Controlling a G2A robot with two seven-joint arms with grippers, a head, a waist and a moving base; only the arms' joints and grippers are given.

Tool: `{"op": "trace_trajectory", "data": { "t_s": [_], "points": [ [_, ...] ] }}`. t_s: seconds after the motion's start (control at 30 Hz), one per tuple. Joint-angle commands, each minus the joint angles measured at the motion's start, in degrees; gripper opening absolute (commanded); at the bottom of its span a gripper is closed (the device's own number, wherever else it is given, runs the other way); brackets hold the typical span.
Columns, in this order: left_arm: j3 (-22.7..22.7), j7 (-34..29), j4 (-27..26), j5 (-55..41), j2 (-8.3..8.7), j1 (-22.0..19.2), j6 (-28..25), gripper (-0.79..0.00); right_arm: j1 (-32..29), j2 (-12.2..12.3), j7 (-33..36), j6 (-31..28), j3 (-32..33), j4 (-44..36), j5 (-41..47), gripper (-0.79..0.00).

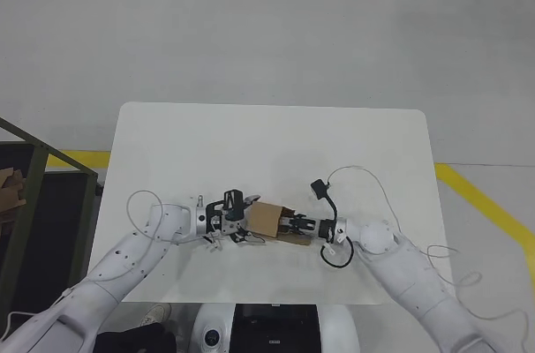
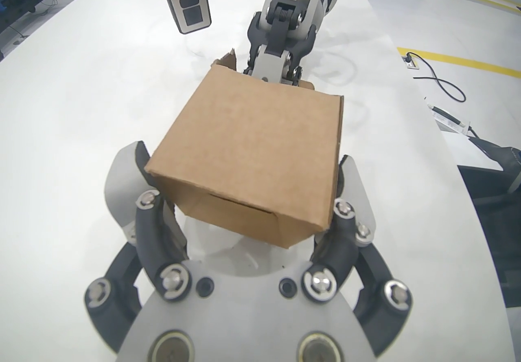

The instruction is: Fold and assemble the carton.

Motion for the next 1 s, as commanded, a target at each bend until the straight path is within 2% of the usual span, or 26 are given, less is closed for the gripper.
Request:
{"op": "trace_trajectory", "data": {
  "t_s": [0.0,0.27,0.5,0.7,0.97],
  "points": [
    [-0.1,0.0,0.0,0.0,0.02,0.0,0.0,-0.416,-0.8,0.6,0.9,0.4,1.3,-1.4,-0.6,-0.785],
    [-0.3,0.2,-0.3,0.2,0.07,0.2,0.1,-0.416,-6.7,3.5,1.0,3.8,8.8,-9.0,-3.2,-0.785],
    [-0.6,0.5,-0.4,0.3,0.12,0.4,0.2,-0.416,-9.3,4.9,-1.7,6.4,13.5,-12.5,-6.4,-0.785],
    [-0.8,0.5,-0.4,0.3,0.18,0.6,0.3,-0.413,-6.3,4.0,-3.8,6.7,10.9,-9.3,-8.3,-0.785],
    [-1.1,0.4,-0.3,0.3,0.25,0.7,0.2,-0.416,-2.0,1.7,-4.8,1.0,5.9,-2.1,-5.1,-0.785]
  ]
}}
